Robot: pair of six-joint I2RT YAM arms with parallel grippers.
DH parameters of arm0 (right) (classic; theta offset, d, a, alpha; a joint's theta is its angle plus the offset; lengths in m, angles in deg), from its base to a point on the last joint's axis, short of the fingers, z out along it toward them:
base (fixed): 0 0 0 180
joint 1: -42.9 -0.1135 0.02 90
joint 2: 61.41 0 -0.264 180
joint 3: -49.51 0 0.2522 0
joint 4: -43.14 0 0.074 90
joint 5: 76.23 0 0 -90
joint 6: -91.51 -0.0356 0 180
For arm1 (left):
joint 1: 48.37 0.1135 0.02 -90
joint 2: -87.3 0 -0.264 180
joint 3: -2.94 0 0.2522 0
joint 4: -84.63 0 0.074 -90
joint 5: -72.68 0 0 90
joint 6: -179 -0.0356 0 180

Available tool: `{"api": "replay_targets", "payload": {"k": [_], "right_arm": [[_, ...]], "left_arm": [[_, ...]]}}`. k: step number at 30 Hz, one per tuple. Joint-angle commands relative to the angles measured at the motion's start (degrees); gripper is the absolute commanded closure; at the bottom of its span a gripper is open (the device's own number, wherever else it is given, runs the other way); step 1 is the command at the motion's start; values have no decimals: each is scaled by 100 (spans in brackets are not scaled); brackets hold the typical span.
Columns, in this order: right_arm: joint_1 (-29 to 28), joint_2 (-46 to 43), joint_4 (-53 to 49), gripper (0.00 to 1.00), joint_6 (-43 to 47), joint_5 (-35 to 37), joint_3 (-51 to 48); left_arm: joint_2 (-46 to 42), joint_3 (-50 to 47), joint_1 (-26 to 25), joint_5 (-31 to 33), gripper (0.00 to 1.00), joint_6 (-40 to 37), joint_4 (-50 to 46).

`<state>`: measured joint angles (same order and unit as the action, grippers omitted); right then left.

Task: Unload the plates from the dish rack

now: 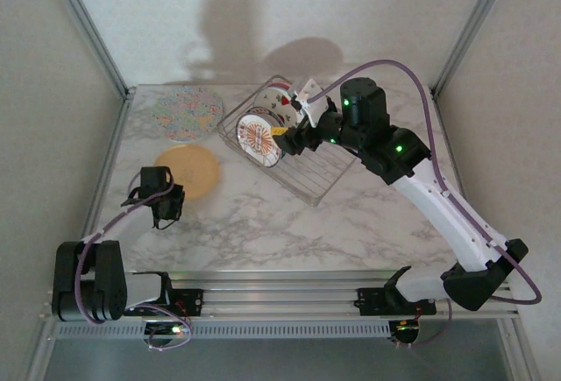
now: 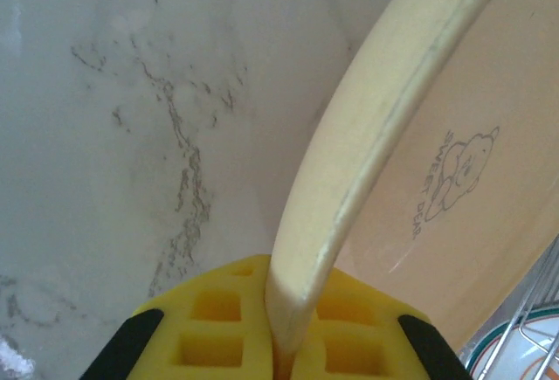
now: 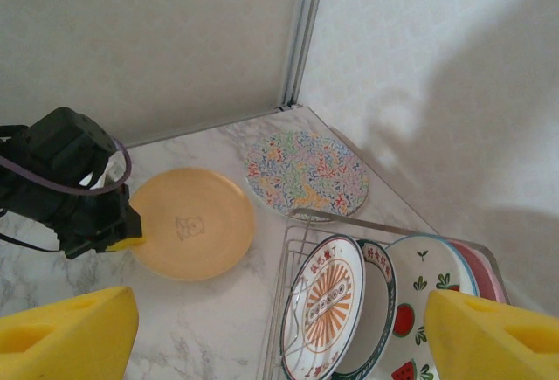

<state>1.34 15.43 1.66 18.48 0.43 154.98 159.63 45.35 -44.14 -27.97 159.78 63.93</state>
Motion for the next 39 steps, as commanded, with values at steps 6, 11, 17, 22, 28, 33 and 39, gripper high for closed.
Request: {"api": "replay_targets", "payload": {"k": [6, 11, 17, 22, 28, 33, 39], "right_arm": [[-41, 75, -22, 14, -43, -74, 14], [-45, 81, -14, 14, -57, -37, 14], [-44, 92, -4, 14, -71, -8, 23], [-43, 72, 21, 14, -80, 71, 6], [-32, 85, 67, 14, -106, 530, 10], [169, 330, -43, 15, -288, 1283, 229], [760, 852, -133, 17, -706, 1357, 429]], "left_arm": [[330, -91, 52, -141, 90, 67, 464], [343, -87, 52, -183, 81, 67, 444], [208, -87, 51, -179, 56, 40, 254], [-53, -87, 51, -118, 39, 66, 29], [-627, 26, -22, 72, 26, 118, -652], [-1516, 394, -300, 612, 21, 419, -1334], [-1598, 1636, -891, 1166, 20, 216, -1646]]}}
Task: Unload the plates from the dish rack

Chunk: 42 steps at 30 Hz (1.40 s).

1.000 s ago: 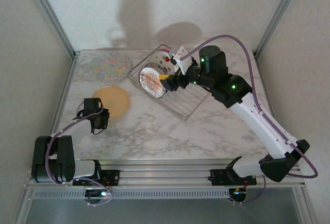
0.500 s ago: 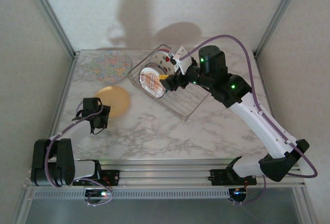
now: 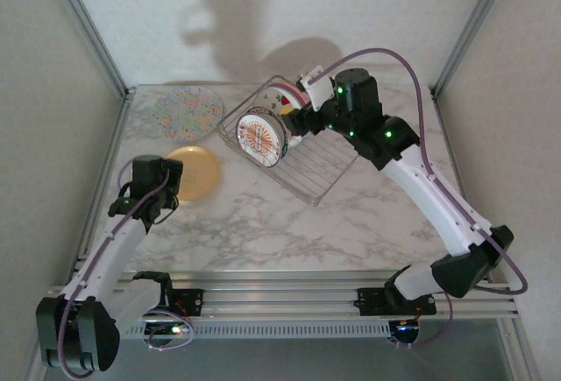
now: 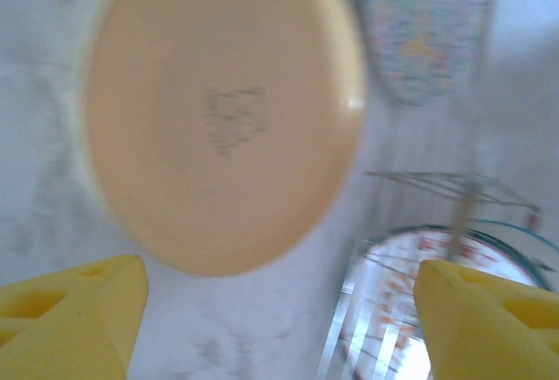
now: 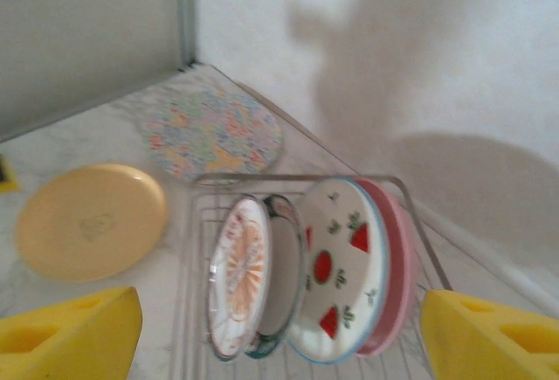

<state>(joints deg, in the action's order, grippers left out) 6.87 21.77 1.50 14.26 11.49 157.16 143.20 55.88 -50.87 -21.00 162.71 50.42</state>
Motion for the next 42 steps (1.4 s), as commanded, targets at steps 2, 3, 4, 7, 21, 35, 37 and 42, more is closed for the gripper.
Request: {"api": "replay_targets", "payload": {"k": [2, 3, 4, 7, 21, 35, 37, 42], "right_arm": [[391, 454, -105, 17, -275, 236, 266], [492, 564, -80, 18, -273, 175, 283], [613, 683, -57, 18, -282, 51, 309], [950, 1060, -34, 20, -231, -370, 455], [1608, 2463, -167, 31, 162, -1250, 1176], [1665, 3203, -499, 38, 494, -1301, 1684], [1676, 3268, -512, 39, 526, -1309, 1732], [1696, 3458, -561, 44, 535, -1310, 1930]], "left_arm": [[262, 1038, -438, 470, 21, -336, -121], [372, 1206, -525, 419, 21, -484, 61], [502, 1394, -634, 339, 21, -601, 274], [1019, 2045, -991, 7, 21, -1151, 770], [2503, 4400, -2786, 29, 22, -3514, 965], [2514, 4464, -3265, 239, 22, -3890, 1047], [2475, 4441, -3266, 238, 22, -3891, 1043], [2443, 4365, -3274, 194, 21, -3854, 1073]]}}
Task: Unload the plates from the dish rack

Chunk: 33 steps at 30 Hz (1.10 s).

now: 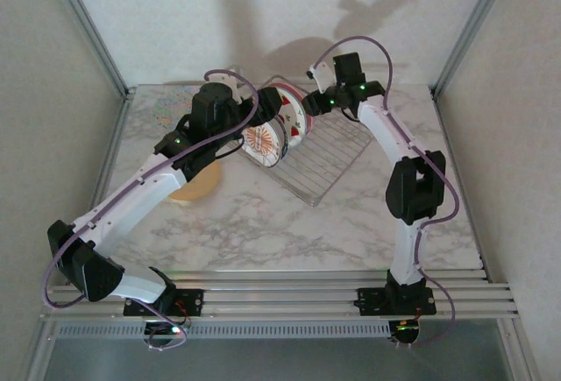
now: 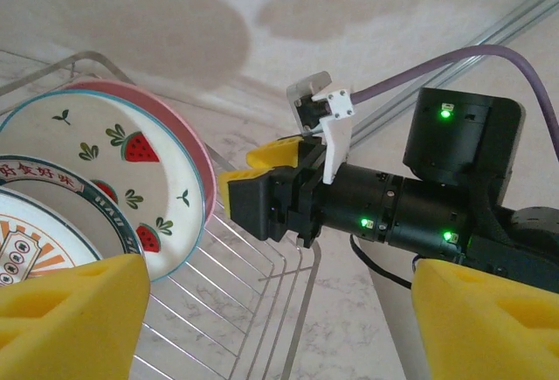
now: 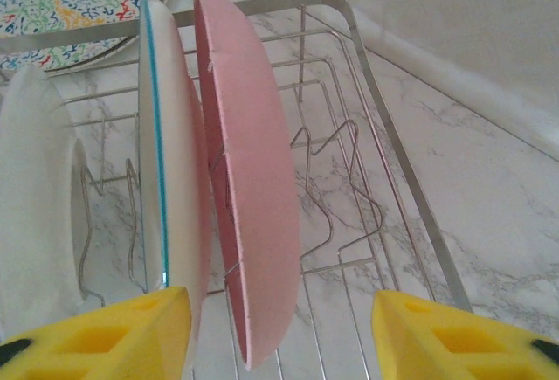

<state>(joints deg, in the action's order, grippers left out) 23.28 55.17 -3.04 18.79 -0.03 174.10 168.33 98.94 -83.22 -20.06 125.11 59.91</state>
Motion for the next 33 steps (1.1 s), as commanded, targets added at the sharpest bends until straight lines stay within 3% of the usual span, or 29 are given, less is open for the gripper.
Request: {"api": "replay_targets", "payload": {"k": [1, 33], "right_arm": [[62, 167, -106, 44, 81, -162, 268], [3, 1015, 15, 52, -225, -56, 1070]], "left_arm": [[-64, 57, -39, 96, 22, -96, 114], [-97, -21, -28, 248, 21, -52, 42]]}}
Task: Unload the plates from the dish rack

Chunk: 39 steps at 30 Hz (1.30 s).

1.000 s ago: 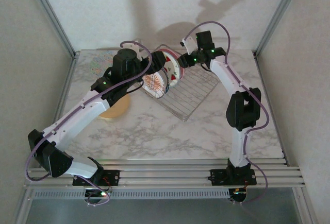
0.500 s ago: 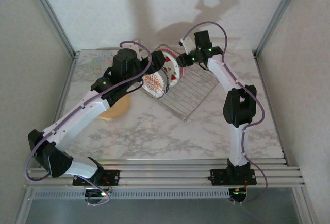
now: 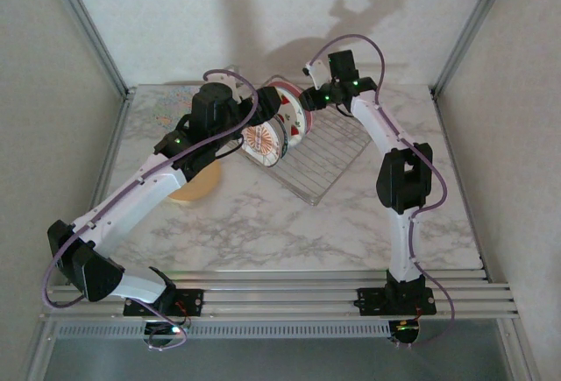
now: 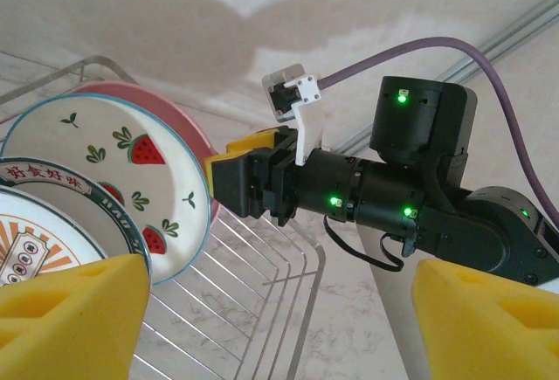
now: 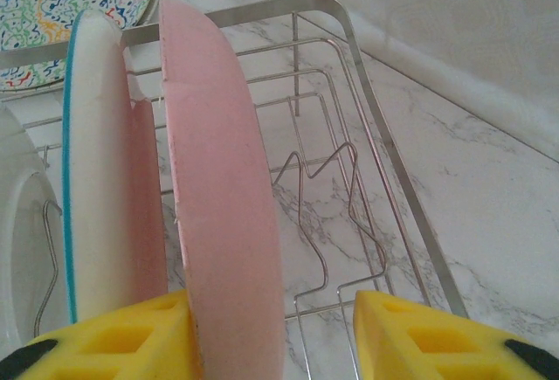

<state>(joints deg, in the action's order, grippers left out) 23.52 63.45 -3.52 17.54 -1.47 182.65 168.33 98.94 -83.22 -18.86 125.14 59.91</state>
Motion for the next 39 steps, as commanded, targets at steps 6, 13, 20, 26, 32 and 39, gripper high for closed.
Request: {"api": "replay_targets", "payload": {"k": [6, 13, 20, 26, 32, 39], "right_arm": [[-134, 185, 39, 52, -83, 431, 229], [-195, 127, 47, 57, -61, 734, 262], [-281, -60, 140, 78, -8, 951, 243], [-475, -314, 473, 85, 87, 1338, -38], [-717, -461, 731, 94, 325, 1999, -135], [-989, -711, 1157, 100, 568, 2928, -442]], "left_arm": [[-75, -22, -26, 110, 21, -37, 79], [-70, -76, -28, 87, 22, 7, 122], [-61, -93, -31, 90, 22, 33, 182], [-49, -103, -22, 88, 22, 42, 240], [-31, -122, -21, 74, 22, 75, 280], [-61, -164, -19, 126, 22, 91, 312]]}}
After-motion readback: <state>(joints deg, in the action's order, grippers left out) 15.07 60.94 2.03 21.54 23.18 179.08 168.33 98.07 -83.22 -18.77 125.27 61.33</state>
